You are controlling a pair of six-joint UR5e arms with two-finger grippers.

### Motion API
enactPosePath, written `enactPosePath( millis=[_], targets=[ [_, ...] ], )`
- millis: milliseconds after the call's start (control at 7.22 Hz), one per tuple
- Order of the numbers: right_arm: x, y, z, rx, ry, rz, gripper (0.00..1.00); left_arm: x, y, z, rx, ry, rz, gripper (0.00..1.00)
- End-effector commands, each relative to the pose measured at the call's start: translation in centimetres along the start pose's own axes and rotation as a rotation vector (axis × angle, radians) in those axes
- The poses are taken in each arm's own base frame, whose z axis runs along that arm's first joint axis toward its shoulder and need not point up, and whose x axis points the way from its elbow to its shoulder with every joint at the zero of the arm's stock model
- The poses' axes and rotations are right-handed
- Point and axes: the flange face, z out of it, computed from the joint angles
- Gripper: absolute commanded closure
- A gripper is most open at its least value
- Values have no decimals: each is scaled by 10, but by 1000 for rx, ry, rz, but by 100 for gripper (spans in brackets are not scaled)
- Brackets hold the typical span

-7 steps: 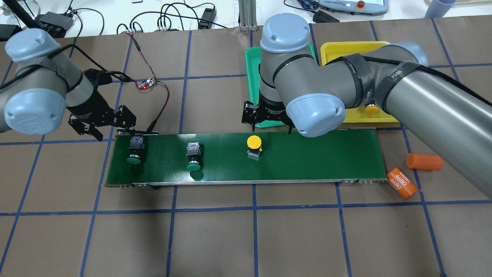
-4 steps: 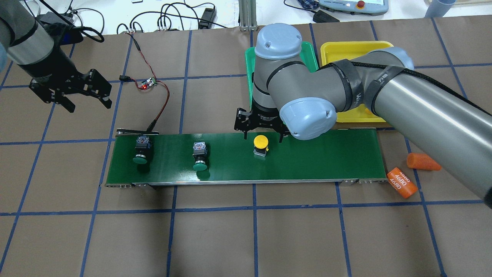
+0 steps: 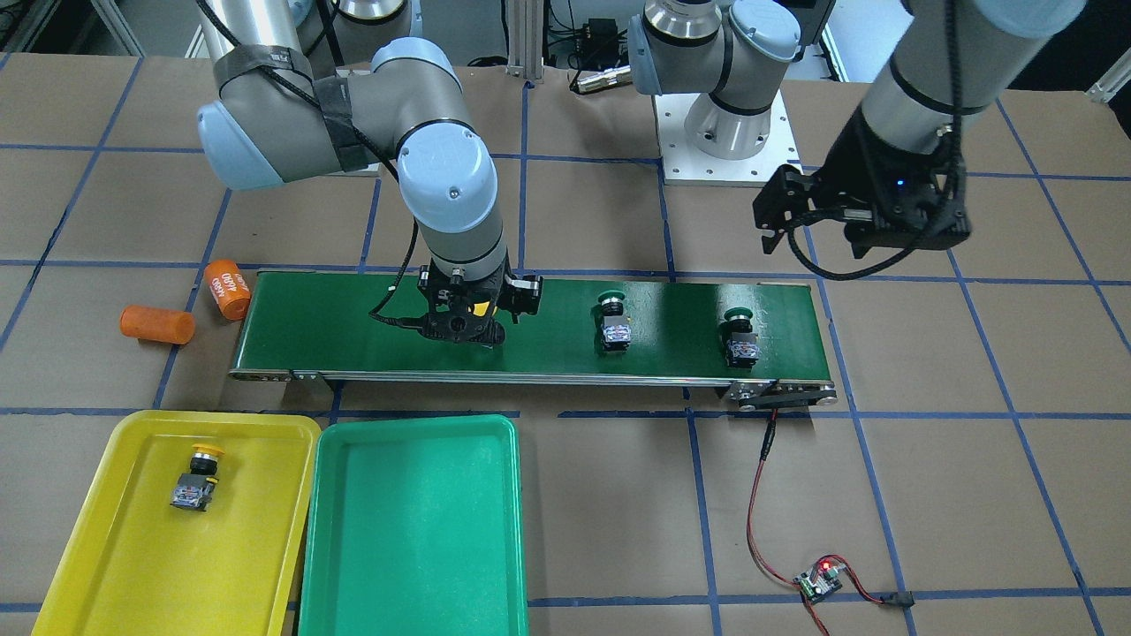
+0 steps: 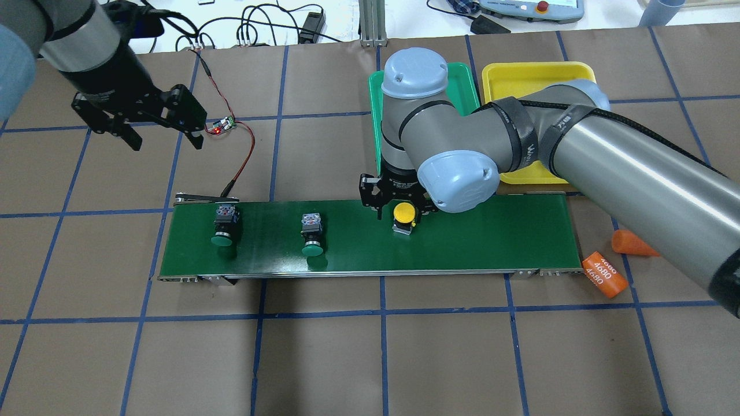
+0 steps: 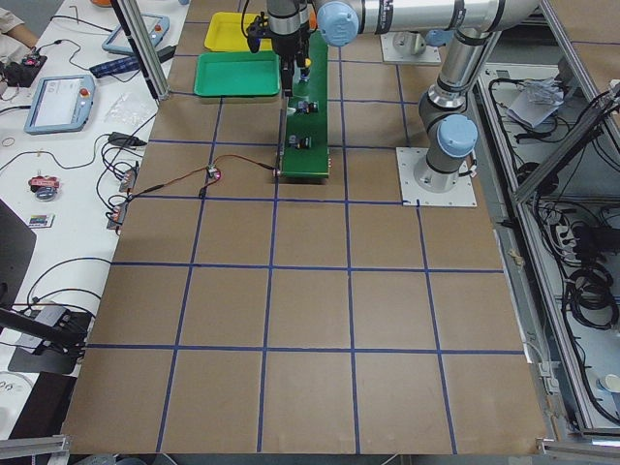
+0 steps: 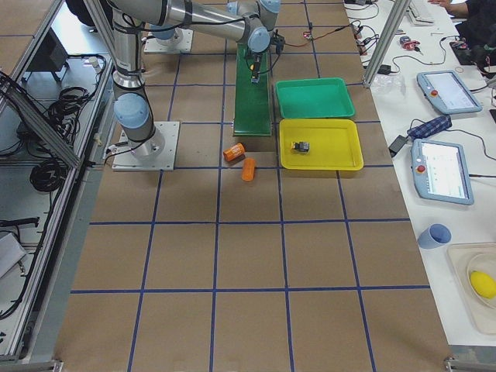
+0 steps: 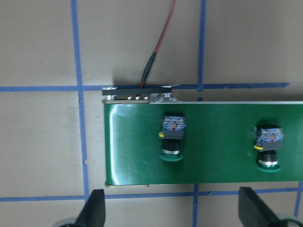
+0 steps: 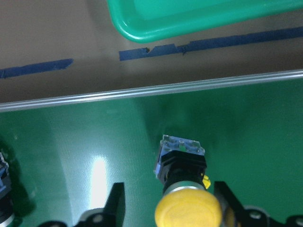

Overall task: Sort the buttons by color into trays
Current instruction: 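Carry the yellow-capped button into the yellow tray and open the right gripper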

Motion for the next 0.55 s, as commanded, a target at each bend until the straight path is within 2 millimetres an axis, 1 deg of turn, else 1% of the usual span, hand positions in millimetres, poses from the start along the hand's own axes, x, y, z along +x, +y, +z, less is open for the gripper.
enactPosePath(
  millis=[0,139,277,416],
  targets=[
    [18,-15,-7,63,89,19,100,-7,10,-16,32,-5,-40,0],
    [21,-15,-12,67,90,23,100,-37,3,-11,30,77,-112,0],
    [27,-18,-25,88,83,30,100,-47,2,-20,48,69,-128,0],
    [36,-30,-45,132,95,35,100,-50,0,-19,39,32,-132,0]
  ],
)
